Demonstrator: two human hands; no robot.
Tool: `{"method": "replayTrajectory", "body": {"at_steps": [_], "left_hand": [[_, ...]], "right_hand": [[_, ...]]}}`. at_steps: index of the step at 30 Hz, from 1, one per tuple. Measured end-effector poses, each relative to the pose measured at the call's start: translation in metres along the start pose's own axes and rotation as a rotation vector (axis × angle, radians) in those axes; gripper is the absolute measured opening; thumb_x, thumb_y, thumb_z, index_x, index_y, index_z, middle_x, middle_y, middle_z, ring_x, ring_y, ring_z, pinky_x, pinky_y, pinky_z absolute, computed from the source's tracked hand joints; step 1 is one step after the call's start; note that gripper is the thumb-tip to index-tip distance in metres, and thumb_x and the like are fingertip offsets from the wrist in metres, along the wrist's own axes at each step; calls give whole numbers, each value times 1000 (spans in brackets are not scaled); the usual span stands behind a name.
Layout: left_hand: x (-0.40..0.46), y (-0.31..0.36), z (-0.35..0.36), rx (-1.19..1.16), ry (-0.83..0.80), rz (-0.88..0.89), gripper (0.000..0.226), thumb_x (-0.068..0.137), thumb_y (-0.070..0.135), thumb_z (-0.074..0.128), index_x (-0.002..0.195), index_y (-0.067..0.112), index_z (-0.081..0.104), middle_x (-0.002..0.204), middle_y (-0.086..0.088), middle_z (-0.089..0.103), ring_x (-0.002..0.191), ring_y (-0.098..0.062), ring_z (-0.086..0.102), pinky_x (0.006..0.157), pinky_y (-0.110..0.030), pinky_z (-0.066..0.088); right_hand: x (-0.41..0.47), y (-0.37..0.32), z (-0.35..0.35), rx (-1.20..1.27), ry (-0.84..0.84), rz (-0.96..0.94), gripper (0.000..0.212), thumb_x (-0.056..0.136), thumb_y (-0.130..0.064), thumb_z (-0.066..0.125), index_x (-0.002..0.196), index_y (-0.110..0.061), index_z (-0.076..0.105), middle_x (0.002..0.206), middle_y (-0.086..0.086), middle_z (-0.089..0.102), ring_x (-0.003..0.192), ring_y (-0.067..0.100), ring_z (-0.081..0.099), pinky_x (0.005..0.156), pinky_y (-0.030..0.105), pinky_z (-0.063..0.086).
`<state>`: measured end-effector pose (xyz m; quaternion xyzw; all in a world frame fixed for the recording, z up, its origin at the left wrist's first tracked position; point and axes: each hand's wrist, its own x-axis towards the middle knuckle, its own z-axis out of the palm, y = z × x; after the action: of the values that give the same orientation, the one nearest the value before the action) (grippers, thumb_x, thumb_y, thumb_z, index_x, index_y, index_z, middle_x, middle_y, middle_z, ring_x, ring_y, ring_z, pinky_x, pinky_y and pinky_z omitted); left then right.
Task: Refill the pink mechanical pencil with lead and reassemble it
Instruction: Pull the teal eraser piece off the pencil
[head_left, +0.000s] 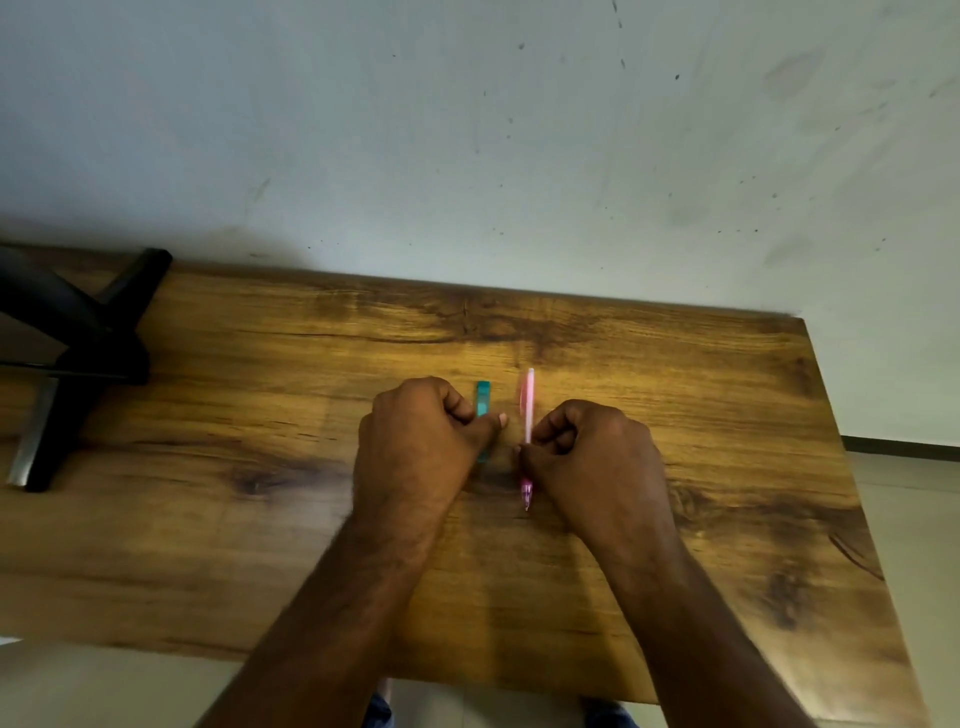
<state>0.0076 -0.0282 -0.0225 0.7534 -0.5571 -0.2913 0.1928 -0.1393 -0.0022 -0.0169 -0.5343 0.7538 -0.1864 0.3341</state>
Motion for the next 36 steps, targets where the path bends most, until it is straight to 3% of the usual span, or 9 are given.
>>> {"method": "replayTrajectory", "body": {"at_steps": [6,11,17,21,29,36], "left_hand": [[1,5,5,69,1,-15,25,79,46,82,75,28,66,74,10,67,71,-5,63,62,-26,52],[1,5,5,62,39,31,22,78,45,82,76,26,70,70,12,66,68,-5,63,61,-25,51],[-9,15,2,-107,36,309,29,72,55,76,78,27,73,66,13,67,59,-1,62,55,-32,58],[-13,19,2,-143,37,426,25,74,46,77,82,23,74,72,13,67,62,-2,63,55,-31,58],[-17,18,-6,-84,65,507,23,76,27,87,96,19,77,83,12,67,71,0,61,59,-15,51],[-30,12,-23,-76,60,479,24,78,37,76,96,22,78,82,14,66,71,0,61,59,-17,50]], "right_hand": [[2,4,-5,15,-5,-7,17,84,-38,82,81,-31,67,72,-15,67,65,-1,61,48,9,35],[8,10,-12,198,131,-84,10,86,-37,80,84,-32,72,73,-14,71,69,1,68,59,25,54],[15,8,-19,700,99,-42,11,90,-18,79,100,-19,76,88,2,79,81,18,77,75,43,65],[18,9,-22,799,61,-43,9,88,-12,80,97,-11,76,86,7,78,82,26,77,74,39,64],[14,5,-24,912,9,-54,11,86,-7,80,96,-4,77,88,11,78,79,22,76,71,30,61],[10,2,-24,937,-126,-16,8,86,-3,78,94,-2,77,88,13,78,78,26,78,71,30,62]]}}
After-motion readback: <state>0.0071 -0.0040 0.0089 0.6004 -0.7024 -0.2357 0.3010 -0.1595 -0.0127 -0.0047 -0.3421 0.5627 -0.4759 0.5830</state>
